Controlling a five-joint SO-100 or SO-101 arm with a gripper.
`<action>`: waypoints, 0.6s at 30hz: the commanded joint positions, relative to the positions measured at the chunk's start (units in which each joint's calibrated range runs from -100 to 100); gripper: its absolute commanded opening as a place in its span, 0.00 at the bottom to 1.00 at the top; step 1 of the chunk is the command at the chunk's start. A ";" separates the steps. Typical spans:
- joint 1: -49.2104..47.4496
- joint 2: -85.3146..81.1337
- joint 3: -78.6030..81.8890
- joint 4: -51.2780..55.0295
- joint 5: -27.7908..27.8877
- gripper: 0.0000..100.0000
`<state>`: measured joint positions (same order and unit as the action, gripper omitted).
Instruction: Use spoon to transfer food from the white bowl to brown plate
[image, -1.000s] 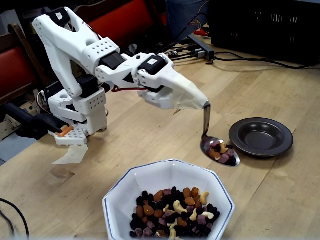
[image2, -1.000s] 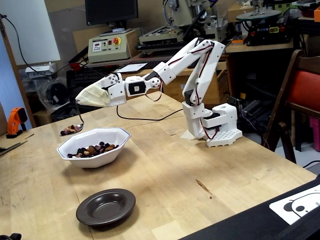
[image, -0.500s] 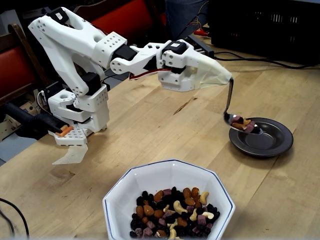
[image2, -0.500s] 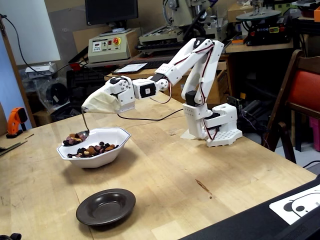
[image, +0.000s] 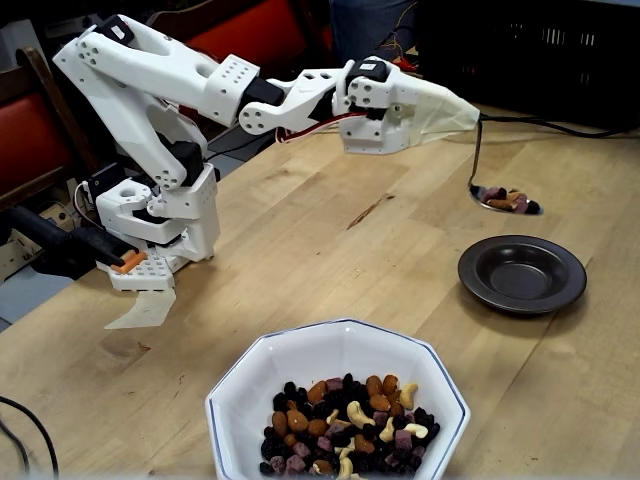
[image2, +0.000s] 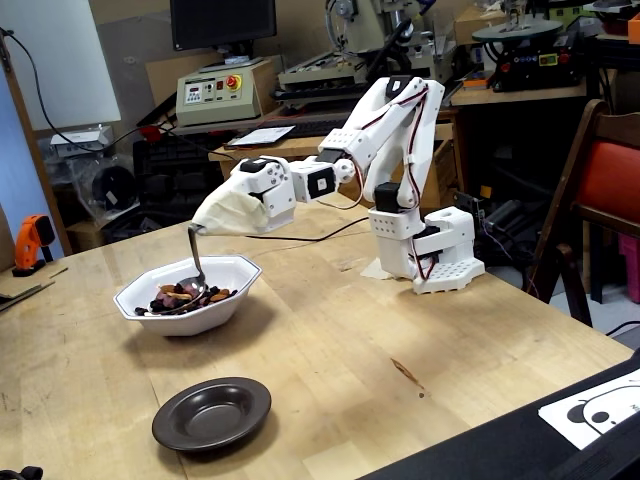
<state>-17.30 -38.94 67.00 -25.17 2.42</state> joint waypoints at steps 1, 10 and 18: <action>-1.66 -2.69 -3.82 0.03 0.00 0.03; -4.70 -2.01 -3.73 0.03 -1.51 0.03; -7.59 -1.84 -3.73 0.03 -1.56 0.03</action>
<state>-23.72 -38.94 67.00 -25.17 0.95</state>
